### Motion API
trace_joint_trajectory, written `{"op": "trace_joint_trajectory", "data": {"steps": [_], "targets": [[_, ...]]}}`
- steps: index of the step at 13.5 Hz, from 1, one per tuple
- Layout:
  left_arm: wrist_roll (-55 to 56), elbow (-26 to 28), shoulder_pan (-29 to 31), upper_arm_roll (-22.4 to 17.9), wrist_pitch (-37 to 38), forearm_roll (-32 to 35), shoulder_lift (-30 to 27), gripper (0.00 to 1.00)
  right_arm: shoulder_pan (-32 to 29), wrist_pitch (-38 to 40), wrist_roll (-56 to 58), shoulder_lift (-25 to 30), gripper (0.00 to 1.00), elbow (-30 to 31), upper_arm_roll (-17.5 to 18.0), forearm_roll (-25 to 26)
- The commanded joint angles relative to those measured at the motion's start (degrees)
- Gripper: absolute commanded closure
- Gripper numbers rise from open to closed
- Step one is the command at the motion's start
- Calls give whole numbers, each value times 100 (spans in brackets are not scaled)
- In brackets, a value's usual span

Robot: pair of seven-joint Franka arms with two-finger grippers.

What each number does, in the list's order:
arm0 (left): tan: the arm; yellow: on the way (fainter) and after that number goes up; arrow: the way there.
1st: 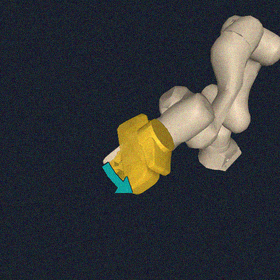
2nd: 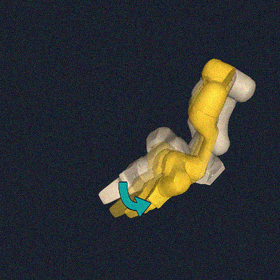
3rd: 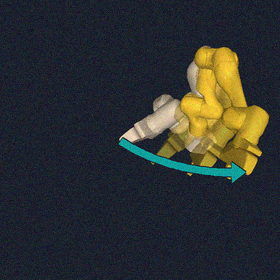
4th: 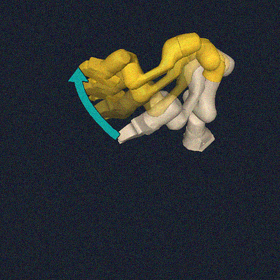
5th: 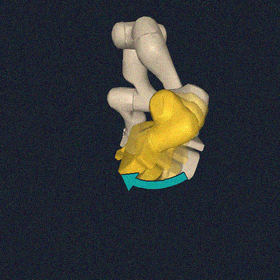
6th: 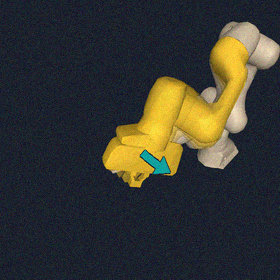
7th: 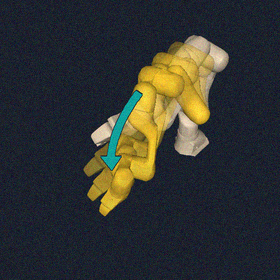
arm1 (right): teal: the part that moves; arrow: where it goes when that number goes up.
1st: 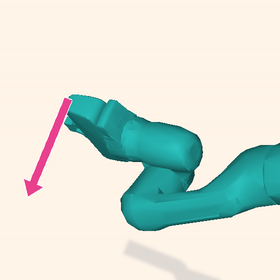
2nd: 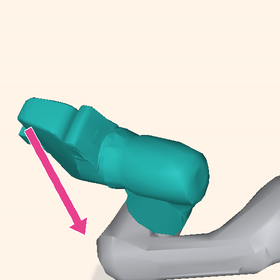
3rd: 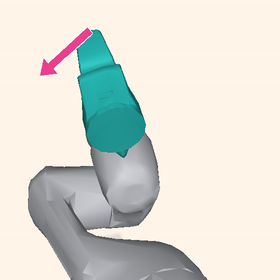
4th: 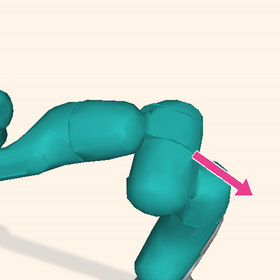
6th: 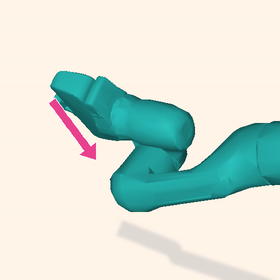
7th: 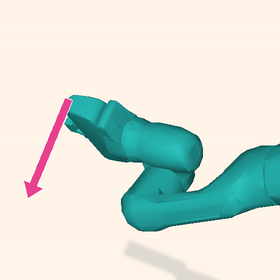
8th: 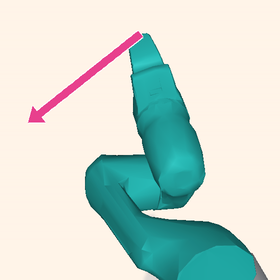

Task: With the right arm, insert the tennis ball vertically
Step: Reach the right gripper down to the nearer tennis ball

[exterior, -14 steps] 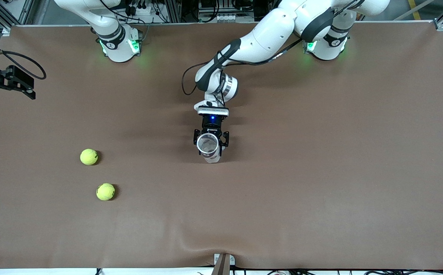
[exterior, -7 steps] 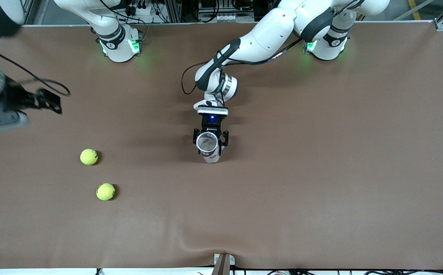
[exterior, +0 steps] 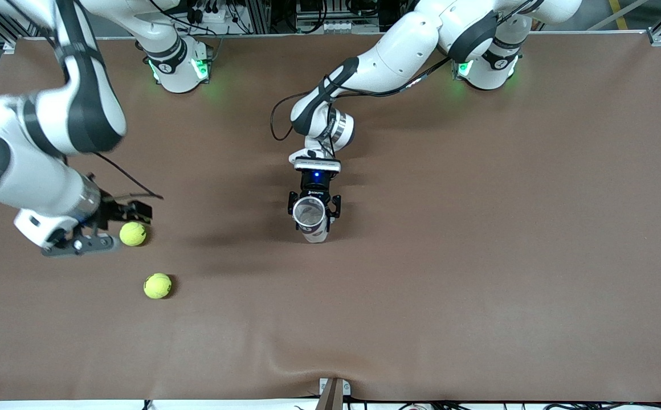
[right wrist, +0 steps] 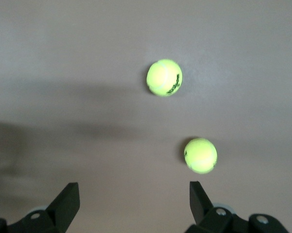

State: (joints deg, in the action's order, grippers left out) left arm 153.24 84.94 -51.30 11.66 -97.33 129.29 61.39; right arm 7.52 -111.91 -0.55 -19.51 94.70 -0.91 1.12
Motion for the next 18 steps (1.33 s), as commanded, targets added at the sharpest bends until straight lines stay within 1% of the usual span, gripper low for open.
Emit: {"op": "trace_joint_trajectory", "data": {"steps": [1, 4, 11, 13, 16, 18], "targets": [[118, -409, 6, 64, 171, 325, 338, 16, -163, -777, -50, -570, 0, -31, 21, -68], [144, -409, 6, 64, 171, 325, 330, 16, -216, -1358, -33, -1010, 0, -39, 21, -68], [179, -409, 6, 73, 180, 325, 330, 16, -471, -2554, -33, -1845, 0, -153, 21, -77], [188, -409, -3, 64, 180, 325, 330, 16, -471, -2661, -59, -2091, 0, -302, 21, -86], [188, -409, -3, 65, 180, 325, 321, 16, -462, -2679, -50, -2320, 0, -487, 21, -471], [188, -409, 6, 65, 180, 325, 321, 16, -453, -2679, -50, -2417, 0, -593, 21, -490]]}}
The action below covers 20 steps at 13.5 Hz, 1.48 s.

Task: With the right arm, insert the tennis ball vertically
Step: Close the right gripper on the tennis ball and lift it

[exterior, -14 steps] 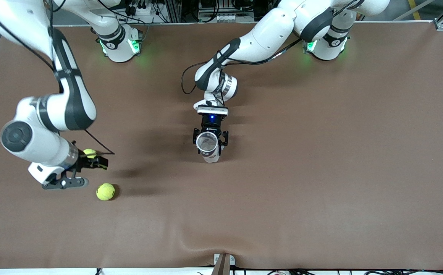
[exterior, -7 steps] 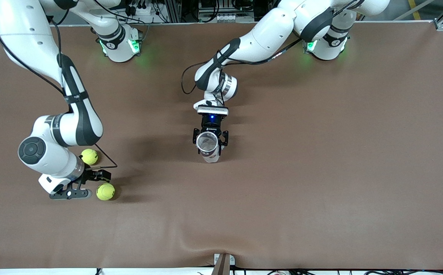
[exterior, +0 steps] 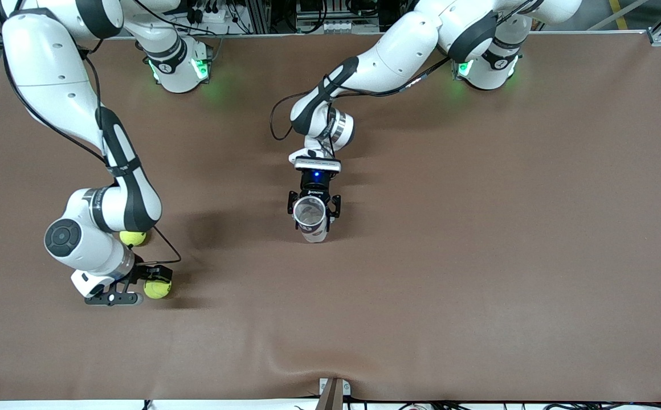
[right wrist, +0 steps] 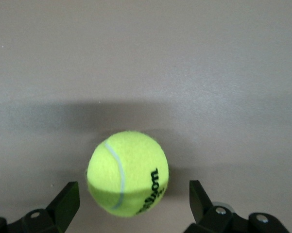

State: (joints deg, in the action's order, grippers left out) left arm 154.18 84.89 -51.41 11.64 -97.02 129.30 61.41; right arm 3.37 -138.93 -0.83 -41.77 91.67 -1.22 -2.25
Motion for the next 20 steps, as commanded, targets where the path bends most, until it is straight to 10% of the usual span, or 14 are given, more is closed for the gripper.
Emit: {"op": "trace_joint_trajectory", "data": {"steps": [1, 5, 10, 20], "targets": [[95, -394, 17, 75, 149, 324, 319, 16, -38, 15, -23, -199, 1, -299, 52, -144], [95, -403, 9, 75, 149, 324, 293, 16, -38, -82, -31, -314, 25, -413, 52, -153], [103, -403, -9, 75, 149, 316, 293, 16, 119, -178, -93, -270, 100, -431, 69, -188], [200, -394, -26, 84, 149, 324, 310, 16, 1023, 1377, -2919, 599, 100, -1275, 588, -74]]}}
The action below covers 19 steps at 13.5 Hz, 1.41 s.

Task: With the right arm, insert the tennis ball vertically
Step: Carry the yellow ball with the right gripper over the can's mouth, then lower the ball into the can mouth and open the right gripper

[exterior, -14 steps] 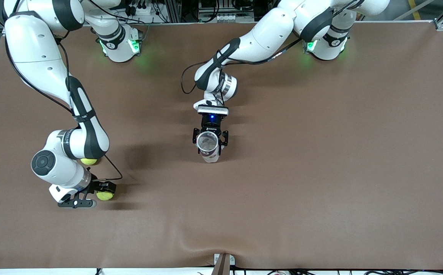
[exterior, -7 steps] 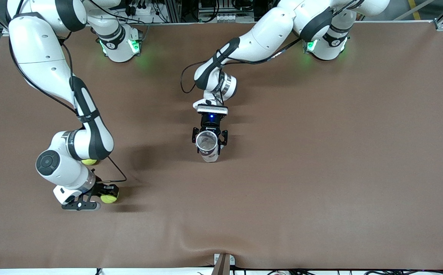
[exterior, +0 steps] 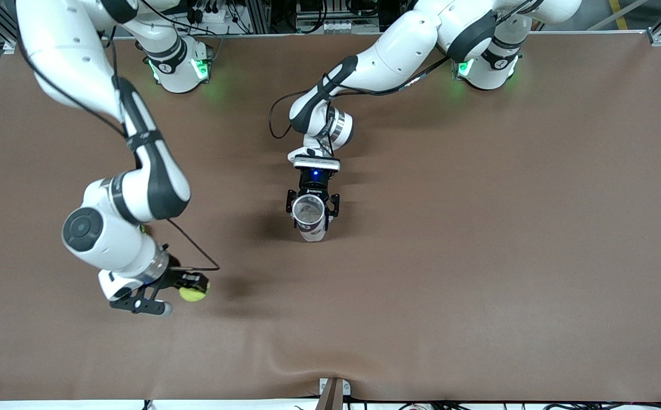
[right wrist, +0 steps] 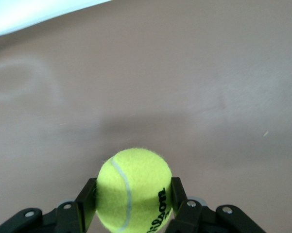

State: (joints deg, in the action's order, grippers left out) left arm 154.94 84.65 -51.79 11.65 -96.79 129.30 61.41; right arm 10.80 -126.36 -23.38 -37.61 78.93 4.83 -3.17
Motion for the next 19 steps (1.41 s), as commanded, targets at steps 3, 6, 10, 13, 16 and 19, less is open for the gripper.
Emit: {"op": "trace_joint_trajectory", "data": {"steps": [3, 6, 10, 13, 16, 19], "targets": [[124, -371, 11, 83, 125, 324, 319, 16, 756, 654, -1702, 429, 100, -44, -17, 9], [124, -362, 19, 83, 125, 315, 336, 16, 1222, 962, -2459, 649, 100, -124, -17, -8], [132, -353, 19, 83, 125, 315, 336, 16, 1609, 1113, -3460, 764, 100, -185, 131, -17], [124, -344, 19, 83, 125, 315, 336, 16, 1829, 1113, -3875, 764, 100, -203, 202, -35], [124, -344, 19, 83, 125, 315, 336, 15, 1979, 1131, -4209, 764, 100, -194, 325, -9], [124, -344, 19, 83, 125, 315, 337, 15, 1988, 1235, -4254, 746, 100, -150, 396, 62]]}}
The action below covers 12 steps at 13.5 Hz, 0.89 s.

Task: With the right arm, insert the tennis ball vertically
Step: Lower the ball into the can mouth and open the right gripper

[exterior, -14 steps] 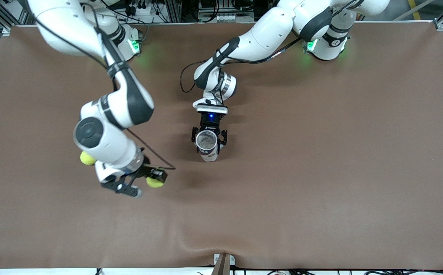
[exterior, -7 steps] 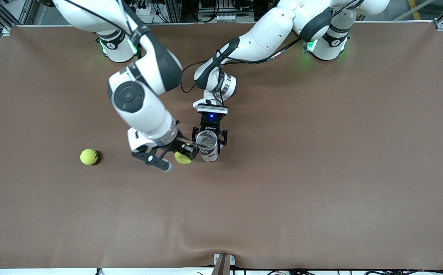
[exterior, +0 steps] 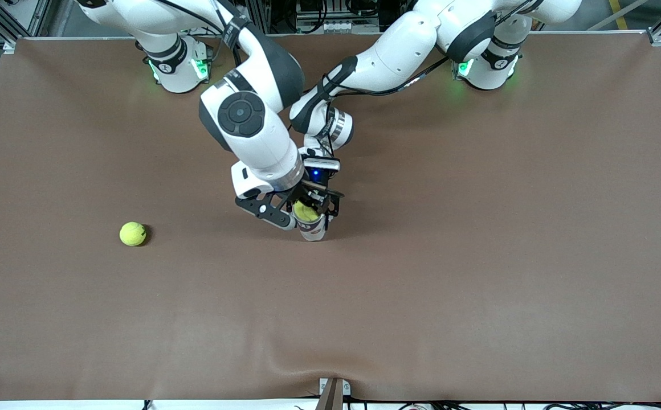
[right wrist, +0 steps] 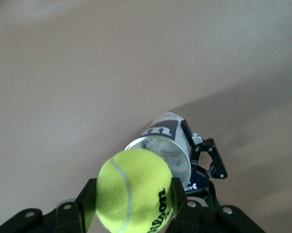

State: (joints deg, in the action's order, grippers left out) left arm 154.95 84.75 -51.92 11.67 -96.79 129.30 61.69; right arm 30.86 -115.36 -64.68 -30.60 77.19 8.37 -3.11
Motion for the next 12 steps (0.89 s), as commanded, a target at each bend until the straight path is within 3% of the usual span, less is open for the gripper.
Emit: {"op": "trace_joint_trajectory", "data": {"steps": [1, 8, 12], "targets": [[123, -354, 33, 73, 125, 315, 308, 15, -18, 197, -124, 45, 100, 32, 42, 65], [123, -362, 33, 81, 125, 315, 308, 15, -71, 215, -124, -16, 100, 41, 42, 135], [123, -354, 33, 81, 125, 315, 308, 14, -89, 189, -132, -69, 92, 32, 42, 135]]}}
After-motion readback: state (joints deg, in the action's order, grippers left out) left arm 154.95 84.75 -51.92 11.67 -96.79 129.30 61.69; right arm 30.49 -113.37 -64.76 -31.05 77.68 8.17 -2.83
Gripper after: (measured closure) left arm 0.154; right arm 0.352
